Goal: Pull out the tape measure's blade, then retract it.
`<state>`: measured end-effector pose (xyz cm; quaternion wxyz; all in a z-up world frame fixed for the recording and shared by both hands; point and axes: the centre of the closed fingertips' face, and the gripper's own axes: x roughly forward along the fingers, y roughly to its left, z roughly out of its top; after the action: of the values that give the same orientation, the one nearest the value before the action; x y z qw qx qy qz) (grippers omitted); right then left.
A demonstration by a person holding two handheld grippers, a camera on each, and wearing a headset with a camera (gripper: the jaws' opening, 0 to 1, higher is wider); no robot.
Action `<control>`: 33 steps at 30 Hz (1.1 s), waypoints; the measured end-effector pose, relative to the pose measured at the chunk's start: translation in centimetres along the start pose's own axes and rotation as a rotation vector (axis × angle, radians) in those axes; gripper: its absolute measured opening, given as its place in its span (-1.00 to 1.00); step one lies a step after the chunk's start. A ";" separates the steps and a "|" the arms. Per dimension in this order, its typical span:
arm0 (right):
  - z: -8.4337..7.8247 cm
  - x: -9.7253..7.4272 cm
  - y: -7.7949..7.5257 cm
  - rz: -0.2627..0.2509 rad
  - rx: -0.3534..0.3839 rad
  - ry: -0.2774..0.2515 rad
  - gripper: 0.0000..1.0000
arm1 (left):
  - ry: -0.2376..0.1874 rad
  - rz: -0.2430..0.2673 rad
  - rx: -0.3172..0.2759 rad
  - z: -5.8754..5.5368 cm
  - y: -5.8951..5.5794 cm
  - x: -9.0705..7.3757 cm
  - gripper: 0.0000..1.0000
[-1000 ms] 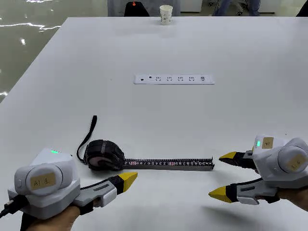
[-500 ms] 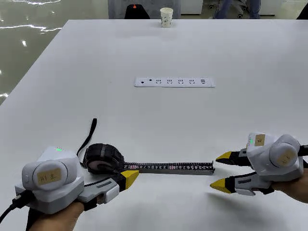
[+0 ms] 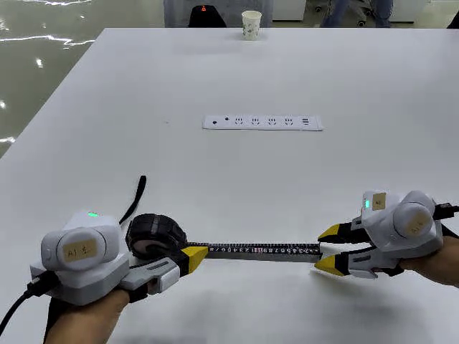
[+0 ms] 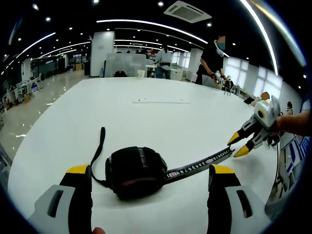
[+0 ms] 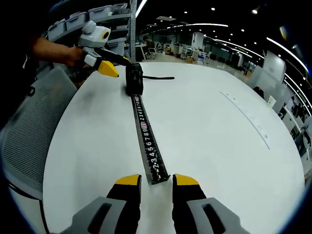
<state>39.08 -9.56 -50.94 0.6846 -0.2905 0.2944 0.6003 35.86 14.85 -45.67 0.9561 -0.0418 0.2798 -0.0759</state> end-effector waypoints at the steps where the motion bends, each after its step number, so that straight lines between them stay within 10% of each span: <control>1: 0.0 0.1 0.0 0.008 -0.004 0.003 -0.59 | 0.002 0.003 -0.003 0.0 0.1 0.1 0.94; 33: -0.3 0.7 -0.1 0.046 -0.039 -0.004 -0.77 | 0.038 0.099 -0.103 -0.7 1.6 2.4 0.34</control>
<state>39.21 -9.34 -51.70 0.6653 -0.2957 0.2876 0.6223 37.64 15.98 -47.70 0.9498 -0.0758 0.3032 -0.0148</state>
